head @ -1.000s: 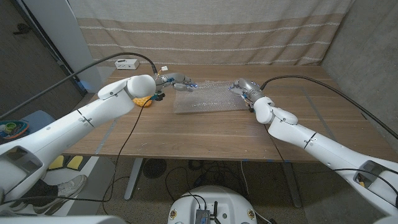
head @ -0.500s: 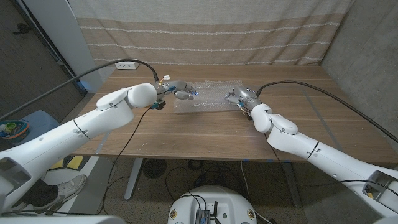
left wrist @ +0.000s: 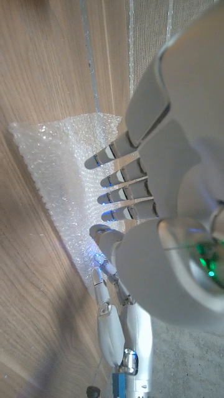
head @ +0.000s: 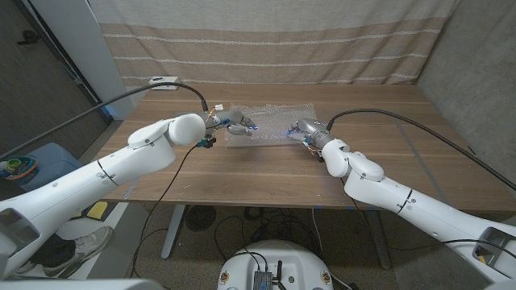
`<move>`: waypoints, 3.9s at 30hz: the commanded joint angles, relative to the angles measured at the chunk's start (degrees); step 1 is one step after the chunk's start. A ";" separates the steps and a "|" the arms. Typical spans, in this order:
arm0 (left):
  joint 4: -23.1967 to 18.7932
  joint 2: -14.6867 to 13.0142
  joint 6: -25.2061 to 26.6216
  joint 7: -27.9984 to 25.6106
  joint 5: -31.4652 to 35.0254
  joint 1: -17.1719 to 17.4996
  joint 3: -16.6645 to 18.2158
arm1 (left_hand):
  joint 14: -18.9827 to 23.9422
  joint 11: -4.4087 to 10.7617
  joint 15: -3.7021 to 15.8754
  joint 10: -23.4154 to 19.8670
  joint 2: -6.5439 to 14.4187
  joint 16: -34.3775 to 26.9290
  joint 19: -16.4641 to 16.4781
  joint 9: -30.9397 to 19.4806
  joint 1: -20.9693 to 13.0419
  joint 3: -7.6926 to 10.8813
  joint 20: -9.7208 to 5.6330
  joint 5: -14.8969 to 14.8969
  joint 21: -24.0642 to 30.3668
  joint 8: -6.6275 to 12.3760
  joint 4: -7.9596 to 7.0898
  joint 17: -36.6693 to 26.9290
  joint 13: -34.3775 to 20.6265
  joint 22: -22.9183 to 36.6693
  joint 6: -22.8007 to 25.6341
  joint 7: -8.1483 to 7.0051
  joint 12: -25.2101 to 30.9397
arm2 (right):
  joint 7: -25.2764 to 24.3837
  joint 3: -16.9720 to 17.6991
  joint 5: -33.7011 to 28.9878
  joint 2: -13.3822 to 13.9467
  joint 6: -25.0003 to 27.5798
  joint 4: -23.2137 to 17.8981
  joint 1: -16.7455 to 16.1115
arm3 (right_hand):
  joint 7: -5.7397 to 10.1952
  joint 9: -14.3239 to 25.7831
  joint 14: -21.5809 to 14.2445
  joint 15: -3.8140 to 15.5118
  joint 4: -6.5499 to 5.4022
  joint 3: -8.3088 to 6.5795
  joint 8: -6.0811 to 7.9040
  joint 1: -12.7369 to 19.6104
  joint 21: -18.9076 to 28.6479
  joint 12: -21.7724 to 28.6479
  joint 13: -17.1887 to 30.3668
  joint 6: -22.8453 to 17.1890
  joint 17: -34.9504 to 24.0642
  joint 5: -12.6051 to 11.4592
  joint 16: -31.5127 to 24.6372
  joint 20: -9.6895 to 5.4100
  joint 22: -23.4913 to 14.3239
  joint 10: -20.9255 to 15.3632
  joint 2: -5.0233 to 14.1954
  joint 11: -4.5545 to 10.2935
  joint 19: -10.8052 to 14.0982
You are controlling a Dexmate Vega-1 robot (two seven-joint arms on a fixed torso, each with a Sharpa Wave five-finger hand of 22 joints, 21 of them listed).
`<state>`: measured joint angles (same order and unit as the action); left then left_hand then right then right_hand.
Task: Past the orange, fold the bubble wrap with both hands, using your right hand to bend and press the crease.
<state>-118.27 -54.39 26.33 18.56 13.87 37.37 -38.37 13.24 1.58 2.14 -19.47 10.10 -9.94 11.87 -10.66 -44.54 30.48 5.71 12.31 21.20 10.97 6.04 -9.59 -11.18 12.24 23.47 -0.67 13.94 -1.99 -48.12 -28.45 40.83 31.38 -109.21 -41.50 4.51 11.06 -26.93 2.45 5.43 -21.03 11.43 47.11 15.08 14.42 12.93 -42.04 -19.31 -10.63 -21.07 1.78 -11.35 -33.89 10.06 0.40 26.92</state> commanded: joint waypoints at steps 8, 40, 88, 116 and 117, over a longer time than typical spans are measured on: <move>8.69 3.45 -1.52 4.09 -3.12 -3.55 -2.63 | -0.72 -0.25 -0.36 -0.13 1.23 -0.21 -0.82 -0.04 0.63 1.06 -0.03 0.02 -0.28 -0.34 -1.19 -0.33 -0.09 -0.06 -0.39 0.44 -0.38 | 4.22 -2.14 -1.91 -1.84 1.95 3.94 2.19 | 0.66 0.11 -0.21 3.36 -0.22 -0.36 0.07 -0.59 0.40 -0.21 0.12 -0.32 -0.10 -0.43 0.03 0.43 -0.15 0.34 0.03 0.05 -0.19; 0.96 2.20 -0.65 -1.67 26.24 1.94 -4.88 | -1.86 1.40 0.53 0.24 0.21 -0.65 -2.86 0.12 2.02 2.91 0.41 -0.61 -1.68 -1.06 1.69 0.05 0.39 -1.08 6.07 -1.64 -2.12 | -9.14 -0.18 -4.65 -2.63 -3.20 6.71 -3.00 | 0.43 0.19 0.76 5.15 2.11 -0.19 0.15 3.98 1.63 -1.65 -0.01 -0.04 -0.05 0.42 0.08 -0.65 -0.11 2.67 -1.18 1.98 1.70; 22.19 10.13 -17.10 -8.03 8.03 -5.19 -2.48 | -13.23 1.22 -1.48 16.49 -3.35 0.27 -10.48 0.44 18.84 -5.46 0.57 -1.70 -5.86 -1.16 -2.12 -0.26 0.27 -1.03 -17.38 -7.00 -3.54 | 6.95 -1.37 -14.37 4.13 10.79 -3.73 -2.34 | 1.69 0.14 20.29 0.31 4.07 -0.53 -1.48 -2.37 -3.25 -4.44 -0.31 31.69 3.12 0.11 10.19 2.91 0.47 28.98 -6.60 2.42 -11.05; 35.63 15.23 -20.19 -4.66 3.57 -10.81 -7.17 | -9.05 -0.04 -3.51 12.10 -3.40 -0.76 -8.40 0.41 22.01 -6.04 5.69 -1.85 -5.79 -0.42 -1.61 -0.44 0.21 -0.95 -14.58 -6.15 -1.48 | 0.66 -3.42 -17.85 -0.91 8.09 8.58 -1.10 | 2.72 0.06 18.70 1.69 5.20 -3.09 0.25 4.59 -2.26 -2.54 -0.56 30.07 4.47 -0.68 8.80 1.71 0.62 27.27 -6.92 3.78 -8.87; 36.56 15.51 -20.82 -4.13 3.23 -11.17 -7.51 | -9.08 -0.05 -3.51 12.13 -3.38 -0.75 -8.43 0.41 22.05 -6.04 5.68 -1.85 -5.80 -0.43 -1.63 -0.44 0.21 -0.95 -14.62 -6.11 -1.49 | 0.13 -3.48 -17.56 -1.24 7.33 9.56 -0.81 | 2.71 0.05 18.32 1.94 5.11 -3.23 0.41 4.96 -2.14 -2.42 -0.57 29.60 4.52 -0.69 8.62 1.58 0.63 26.93 -6.85 3.80 -8.54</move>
<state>-87.69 -41.00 8.18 11.99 19.36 28.81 -43.61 4.42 1.64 -1.45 -7.56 6.73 -10.65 3.50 -10.13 -22.96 24.26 10.87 10.58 15.04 10.74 4.39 -9.87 -10.93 11.19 9.11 -6.80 12.37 1.41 -50.99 -46.29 41.34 41.15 -104.61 -42.85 7.16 11.03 -7.50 2.22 10.67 -23.59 11.27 50.79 12.37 11.26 12.24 -11.19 -14.88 -11.09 -11.87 3.59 -10.66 -5.78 3.40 4.18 17.35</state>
